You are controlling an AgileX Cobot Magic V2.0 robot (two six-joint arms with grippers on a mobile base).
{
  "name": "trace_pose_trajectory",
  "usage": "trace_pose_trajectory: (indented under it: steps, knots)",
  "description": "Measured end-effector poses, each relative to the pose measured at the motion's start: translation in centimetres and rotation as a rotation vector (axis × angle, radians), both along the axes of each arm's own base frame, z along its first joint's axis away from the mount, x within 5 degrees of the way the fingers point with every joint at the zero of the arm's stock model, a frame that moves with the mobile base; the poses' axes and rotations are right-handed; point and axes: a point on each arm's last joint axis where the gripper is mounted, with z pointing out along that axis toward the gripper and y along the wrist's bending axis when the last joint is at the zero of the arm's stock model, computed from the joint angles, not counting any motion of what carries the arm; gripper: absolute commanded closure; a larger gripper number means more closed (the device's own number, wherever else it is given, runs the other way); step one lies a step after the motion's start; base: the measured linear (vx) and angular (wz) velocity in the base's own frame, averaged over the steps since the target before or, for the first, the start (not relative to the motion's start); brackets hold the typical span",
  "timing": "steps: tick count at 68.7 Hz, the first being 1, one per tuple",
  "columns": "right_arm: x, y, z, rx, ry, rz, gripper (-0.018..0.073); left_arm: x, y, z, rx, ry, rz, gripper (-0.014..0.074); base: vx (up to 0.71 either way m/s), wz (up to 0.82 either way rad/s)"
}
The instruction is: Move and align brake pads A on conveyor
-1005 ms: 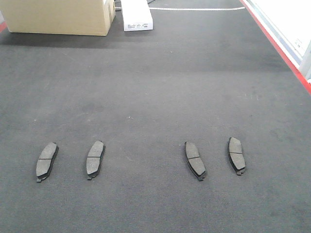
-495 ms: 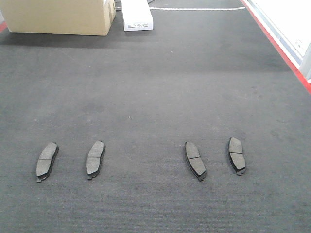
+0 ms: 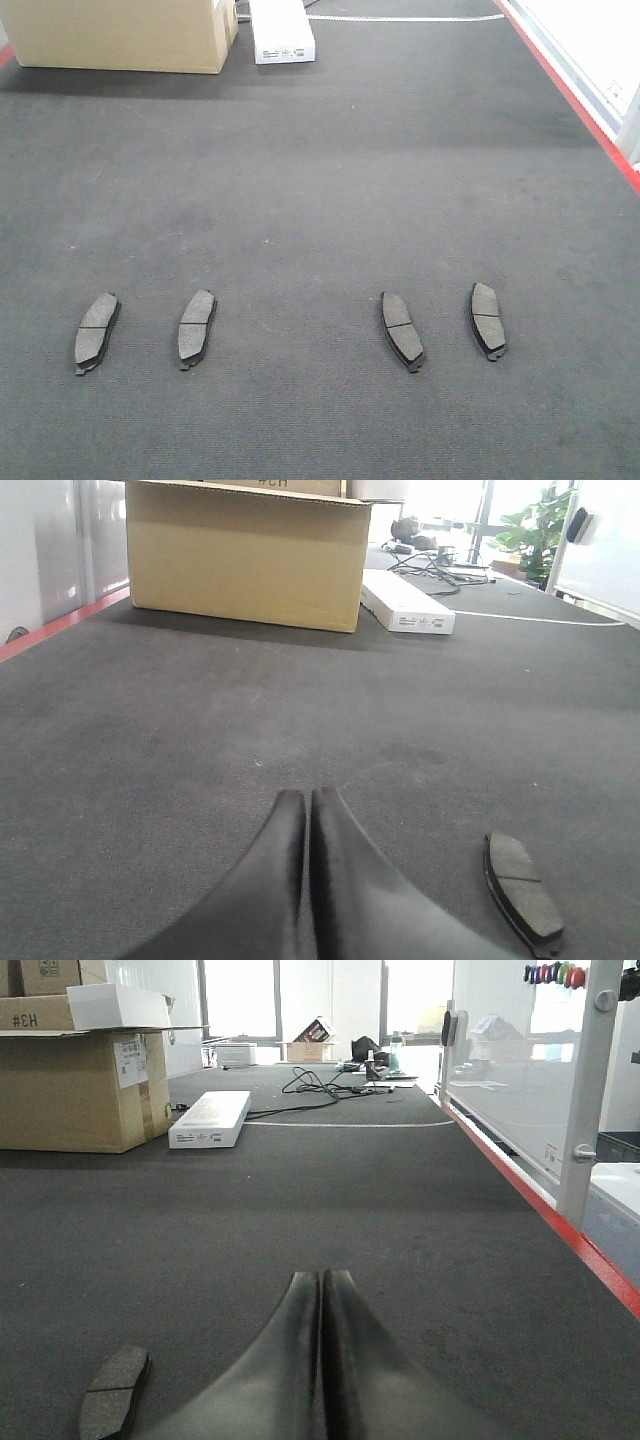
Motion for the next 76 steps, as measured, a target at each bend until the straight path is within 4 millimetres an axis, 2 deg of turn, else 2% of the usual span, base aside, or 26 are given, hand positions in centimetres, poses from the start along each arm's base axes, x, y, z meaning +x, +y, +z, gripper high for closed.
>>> trace_pose_trajectory:
  steps: [76]
  knots:
    - [0.0, 0.0, 0.0, 0.0, 0.0, 0.0, 0.0569, 0.0, 0.0, 0.0, 0.0, 0.0, 0.0, 0.0602, 0.0, 0.0]
